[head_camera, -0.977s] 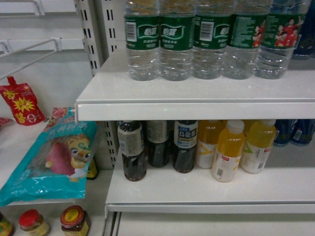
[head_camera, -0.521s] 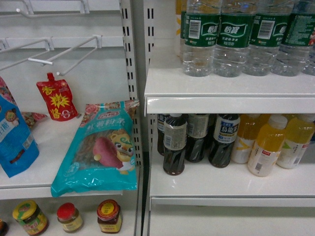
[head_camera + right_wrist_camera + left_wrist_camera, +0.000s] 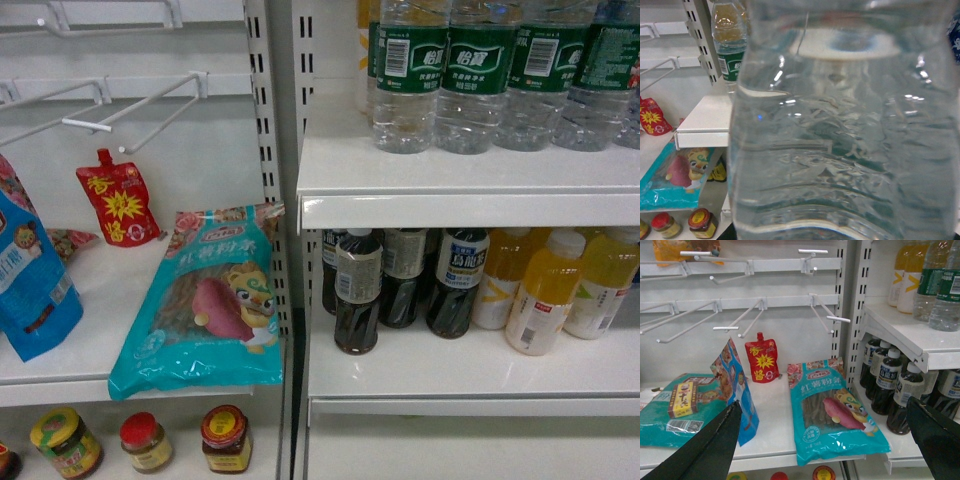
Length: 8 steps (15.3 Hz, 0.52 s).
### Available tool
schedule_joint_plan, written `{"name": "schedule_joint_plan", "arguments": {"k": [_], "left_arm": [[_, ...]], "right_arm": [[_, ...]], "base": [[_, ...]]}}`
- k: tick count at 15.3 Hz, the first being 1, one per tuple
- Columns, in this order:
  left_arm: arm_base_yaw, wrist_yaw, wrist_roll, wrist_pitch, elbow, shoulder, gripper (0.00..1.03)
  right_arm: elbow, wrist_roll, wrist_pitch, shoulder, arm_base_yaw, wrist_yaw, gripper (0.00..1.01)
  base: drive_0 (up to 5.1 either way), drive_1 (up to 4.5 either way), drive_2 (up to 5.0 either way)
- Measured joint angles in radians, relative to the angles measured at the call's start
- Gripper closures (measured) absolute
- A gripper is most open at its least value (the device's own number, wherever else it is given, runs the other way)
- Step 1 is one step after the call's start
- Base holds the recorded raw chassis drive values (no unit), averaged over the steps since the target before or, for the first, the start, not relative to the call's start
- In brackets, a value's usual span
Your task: Move water from second to third shelf
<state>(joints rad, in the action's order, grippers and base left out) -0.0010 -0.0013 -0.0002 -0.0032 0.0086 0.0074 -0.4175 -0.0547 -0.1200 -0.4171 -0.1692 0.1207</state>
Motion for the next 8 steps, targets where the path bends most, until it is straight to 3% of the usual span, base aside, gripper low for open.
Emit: {"name": "schedule_joint_plan", "arguments": {"k": [1, 2, 4, 5, 8], "left_arm": [[0.0, 0.0, 0.0, 0.0, 0.0, 0.0, 0.05], [0.0, 0.0, 0.0, 0.0, 0.0, 0.0, 0.05], [0.0, 0.0, 0.0, 0.0, 0.0, 0.0, 0.05], [0.0, 0.0, 0.0, 0.0, 0.0, 0.0, 0.05], [0.0, 0.0, 0.0, 0.0, 0.0, 0.0, 0.05]], "right_arm": [[-0.006, -0.002, -0.025, -0.002, 0.009, -0.015, 0.58], [-0.025, -0.008, -0.045, -0.032, 0.042, -0.073, 0.58], [-0.058, -0.003, 0.077, -0.147, 0.083, -0.1, 0.59], [-0.097, 0.003, 0.206, -0.271, 0.092, -0.115, 0.59], [-0.189, 0.003, 0.414, -0.578, 0.091, -0.14, 0.59]], "base": [[0.0, 0.0, 0.0], [0.0, 0.0, 0.0], [0.0, 0.0, 0.0], [0.0, 0.0, 0.0], [0.0, 0.0, 0.0]]}}
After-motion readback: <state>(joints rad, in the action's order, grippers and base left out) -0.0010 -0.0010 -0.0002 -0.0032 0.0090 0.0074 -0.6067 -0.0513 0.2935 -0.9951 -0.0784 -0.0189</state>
